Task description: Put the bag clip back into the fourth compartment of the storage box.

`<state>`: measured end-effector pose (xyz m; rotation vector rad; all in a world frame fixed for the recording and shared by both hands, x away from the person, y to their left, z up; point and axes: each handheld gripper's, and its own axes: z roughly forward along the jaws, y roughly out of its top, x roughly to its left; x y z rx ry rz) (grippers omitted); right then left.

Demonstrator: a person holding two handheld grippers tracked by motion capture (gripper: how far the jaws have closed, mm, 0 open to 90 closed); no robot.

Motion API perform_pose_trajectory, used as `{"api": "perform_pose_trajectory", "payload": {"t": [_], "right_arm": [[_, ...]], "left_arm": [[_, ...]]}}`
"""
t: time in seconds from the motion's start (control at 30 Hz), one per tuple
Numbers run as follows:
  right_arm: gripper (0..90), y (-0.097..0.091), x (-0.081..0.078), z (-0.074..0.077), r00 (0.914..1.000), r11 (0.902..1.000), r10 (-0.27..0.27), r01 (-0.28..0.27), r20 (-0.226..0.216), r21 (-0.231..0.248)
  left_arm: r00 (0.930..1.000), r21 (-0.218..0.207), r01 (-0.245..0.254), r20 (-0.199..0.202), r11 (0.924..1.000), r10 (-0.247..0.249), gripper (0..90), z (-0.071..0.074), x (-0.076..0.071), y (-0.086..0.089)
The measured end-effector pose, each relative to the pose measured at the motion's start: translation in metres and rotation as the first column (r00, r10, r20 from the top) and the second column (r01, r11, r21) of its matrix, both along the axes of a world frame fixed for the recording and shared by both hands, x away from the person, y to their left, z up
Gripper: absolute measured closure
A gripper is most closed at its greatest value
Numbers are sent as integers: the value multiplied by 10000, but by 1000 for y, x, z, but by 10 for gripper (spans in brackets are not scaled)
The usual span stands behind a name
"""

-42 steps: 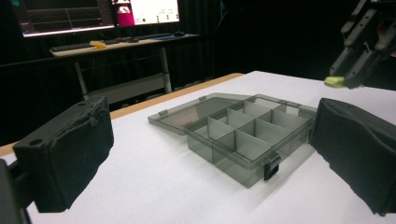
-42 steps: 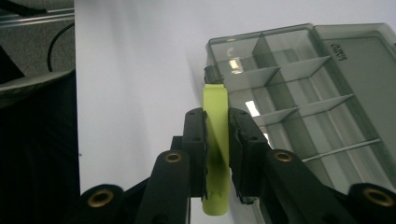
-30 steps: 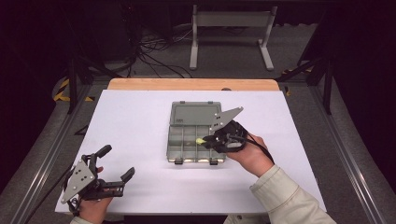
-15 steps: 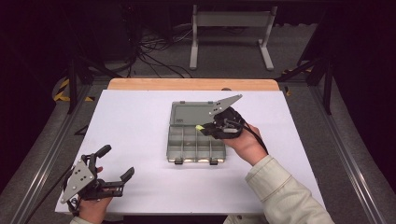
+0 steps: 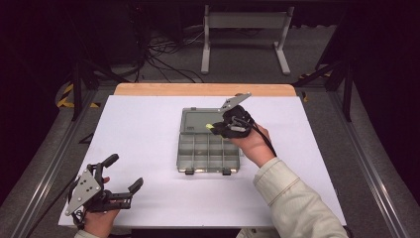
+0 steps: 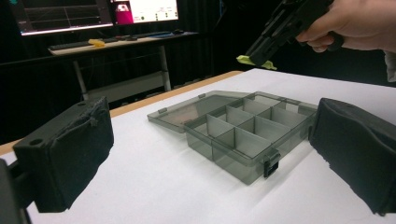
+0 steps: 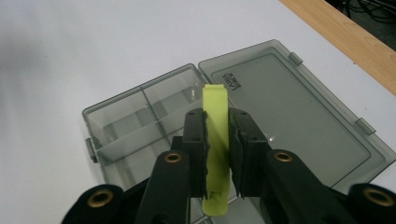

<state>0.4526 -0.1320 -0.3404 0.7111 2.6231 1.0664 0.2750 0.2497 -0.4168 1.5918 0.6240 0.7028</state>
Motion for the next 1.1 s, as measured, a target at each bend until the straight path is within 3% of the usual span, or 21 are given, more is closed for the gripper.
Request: {"api": "perform_pose_trajectory", "payload": {"t": [0.53, 1.1], "right_arm": [[776, -9, 17, -13, 9946, 9955, -941, 935, -437, -164], [776, -13, 23, -35, 9830, 9876, -1449, 1367, -1127, -773]], "left_arm": [[10000, -30, -43, -32, 10000, 42, 4, 0, 0, 1], [9999, -77, -113, 19, 9999, 113, 3, 1, -2, 2]]}}
